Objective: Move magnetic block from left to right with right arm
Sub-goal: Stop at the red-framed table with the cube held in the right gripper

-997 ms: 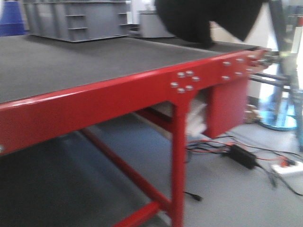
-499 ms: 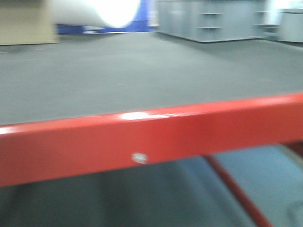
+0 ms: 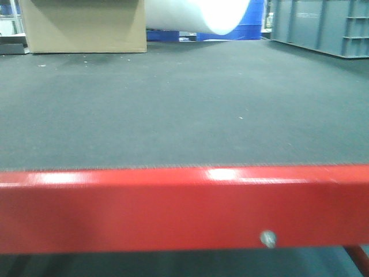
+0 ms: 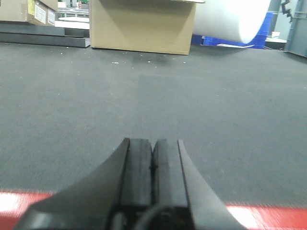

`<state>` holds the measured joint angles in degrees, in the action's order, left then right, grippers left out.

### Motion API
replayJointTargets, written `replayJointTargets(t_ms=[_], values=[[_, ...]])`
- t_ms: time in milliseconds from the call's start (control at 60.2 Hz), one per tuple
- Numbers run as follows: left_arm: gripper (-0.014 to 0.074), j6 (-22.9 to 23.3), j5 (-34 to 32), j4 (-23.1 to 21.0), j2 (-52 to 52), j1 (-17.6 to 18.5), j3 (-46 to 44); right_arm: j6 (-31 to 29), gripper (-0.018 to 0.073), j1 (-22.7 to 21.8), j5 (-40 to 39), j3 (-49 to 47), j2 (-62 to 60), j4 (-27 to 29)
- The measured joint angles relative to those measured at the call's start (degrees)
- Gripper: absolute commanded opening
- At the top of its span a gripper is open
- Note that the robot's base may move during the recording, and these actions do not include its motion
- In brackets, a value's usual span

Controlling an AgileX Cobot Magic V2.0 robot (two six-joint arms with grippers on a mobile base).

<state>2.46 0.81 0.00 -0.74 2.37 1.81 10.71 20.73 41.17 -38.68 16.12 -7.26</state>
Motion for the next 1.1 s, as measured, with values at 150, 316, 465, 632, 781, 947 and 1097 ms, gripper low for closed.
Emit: replayJointTargets(t_ms=[150, 316, 465, 632, 781, 947, 1097], values=[[-0.0116, 0.0, 0.0, 0.0, 0.0, 0.0, 0.0, 0.0, 0.0286, 0.0, 0.0, 0.0, 0.0, 0.0], [-0.0116, 0.0, 0.0, 0.0, 0.0, 0.0, 0.0, 0.0, 0.0286, 0.0, 0.0, 0.0, 0.0, 0.0], [-0.0116, 0.0, 0.0, 0.0, 0.0, 0.0, 0.0, 0.0, 0.0286, 0.0, 0.0, 0.0, 0.0, 0.0], [-0.0116, 0.0, 0.0, 0.0, 0.0, 0.0, 0.0, 0.0, 0.0286, 0.0, 0.0, 0.0, 0.0, 0.0], [-0.0116, 0.0, 0.0, 0.0, 0.0, 0.0, 0.0, 0.0, 0.0286, 0.0, 0.0, 0.0, 0.0, 0.0], [-0.0116, 0.0, 0.0, 0.0, 0.0, 0.0, 0.0, 0.0, 0.0286, 0.0, 0.0, 0.0, 0.0, 0.0], [-0.0116, 0.0, 0.0, 0.0, 0.0, 0.0, 0.0, 0.0, 0.0286, 0.0, 0.0, 0.0, 0.0, 0.0]])
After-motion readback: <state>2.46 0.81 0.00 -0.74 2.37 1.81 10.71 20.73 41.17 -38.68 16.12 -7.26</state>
